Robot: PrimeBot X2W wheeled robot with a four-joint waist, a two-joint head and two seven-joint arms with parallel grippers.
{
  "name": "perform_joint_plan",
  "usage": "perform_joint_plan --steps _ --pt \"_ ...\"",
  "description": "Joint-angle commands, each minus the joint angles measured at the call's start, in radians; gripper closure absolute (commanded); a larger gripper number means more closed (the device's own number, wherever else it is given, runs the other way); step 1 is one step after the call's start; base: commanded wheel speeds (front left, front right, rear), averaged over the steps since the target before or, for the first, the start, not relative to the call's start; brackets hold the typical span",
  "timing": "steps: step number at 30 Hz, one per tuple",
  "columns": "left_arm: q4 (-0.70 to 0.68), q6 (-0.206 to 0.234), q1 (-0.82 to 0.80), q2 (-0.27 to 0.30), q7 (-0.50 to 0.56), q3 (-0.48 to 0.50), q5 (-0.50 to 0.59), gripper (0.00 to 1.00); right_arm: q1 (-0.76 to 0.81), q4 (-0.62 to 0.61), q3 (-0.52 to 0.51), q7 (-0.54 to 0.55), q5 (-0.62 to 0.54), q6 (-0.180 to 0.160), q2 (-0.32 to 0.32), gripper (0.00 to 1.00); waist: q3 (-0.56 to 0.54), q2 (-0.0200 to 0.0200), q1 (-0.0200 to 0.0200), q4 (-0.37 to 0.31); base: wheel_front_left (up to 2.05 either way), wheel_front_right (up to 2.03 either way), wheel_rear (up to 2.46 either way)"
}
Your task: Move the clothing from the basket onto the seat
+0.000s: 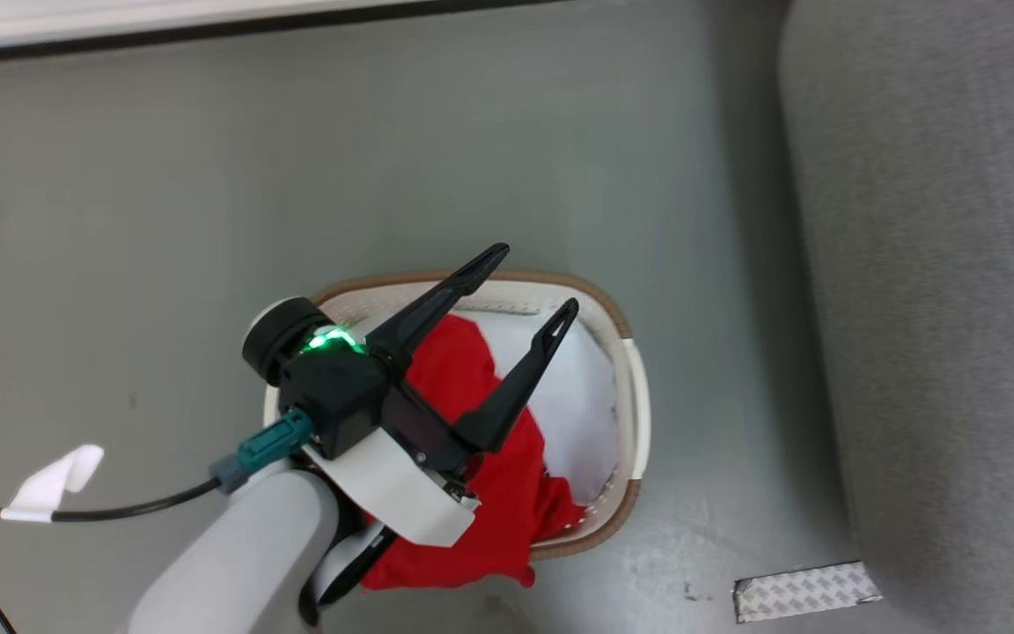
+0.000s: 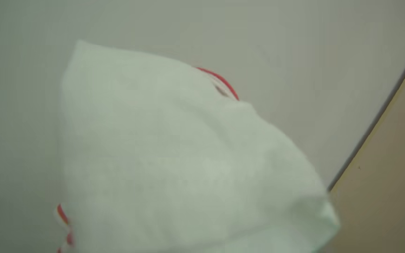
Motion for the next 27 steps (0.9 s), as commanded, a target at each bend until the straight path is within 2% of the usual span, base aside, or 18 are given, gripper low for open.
perform_joint_plan --steps 1,6,10,11,12,13,14,27 --pt "-0.002 -0.004 -0.017 0.000 -0.011 0.001 -0.012 0.00 0.039 0.015 -0.038 0.008 -0.028 -0.002 0.009 1.00 0.036 0.0000 -0.0002 0.035 0.00 0.00 0.00" --pt "-0.003 -0.005 -0.024 0.001 -0.015 -0.002 -0.016 0.00 0.158 0.040 -0.228 0.029 -0.162 -0.002 0.074 1.00 0.055 0.0000 -0.0002 0.045 0.00 0.00 0.00" --pt "0.004 0.000 -0.022 0.005 -0.019 -0.001 -0.021 0.00 0.225 0.043 -0.322 0.027 -0.239 -0.002 0.139 1.00 0.051 0.0000 -0.0002 0.036 0.00 0.00 0.00" --pt "0.007 0.001 -0.018 0.006 -0.018 -0.001 -0.024 0.00 0.235 0.044 -0.332 0.019 -0.253 -0.002 0.154 0.83 0.045 0.0000 -0.0002 0.031 0.00 0.00 0.00" --pt "0.011 0.001 -0.013 0.007 -0.019 -0.001 -0.027 0.00 0.247 0.044 -0.338 0.009 -0.264 -0.002 0.168 0.59 0.037 0.0000 -0.0002 0.026 0.00 0.00 0.00" --pt "0.015 0.002 -0.007 0.007 -0.020 -0.001 -0.028 0.00 0.260 0.048 -0.341 0.000 -0.269 -0.002 0.184 0.08 0.027 0.0000 -0.0002 0.021 0.00 0.00 0.00" --pt "0.020 0.004 0.000 0.007 -0.023 -0.001 -0.030 0.00 0.279 0.054 -0.336 -0.005 -0.274 -0.002 0.198 0.00 0.015 0.0000 -0.0002 0.016 0.00 0.00 0.00" --pt "0.060 0.055 0.145 0.031 -0.058 0.031 -0.090 0.00 0.598 0.034 -0.218 -0.197 -0.181 -0.003 0.337 0.00 -0.198 0.0000 -0.0002 -0.075 0.00 0.00 0.00"
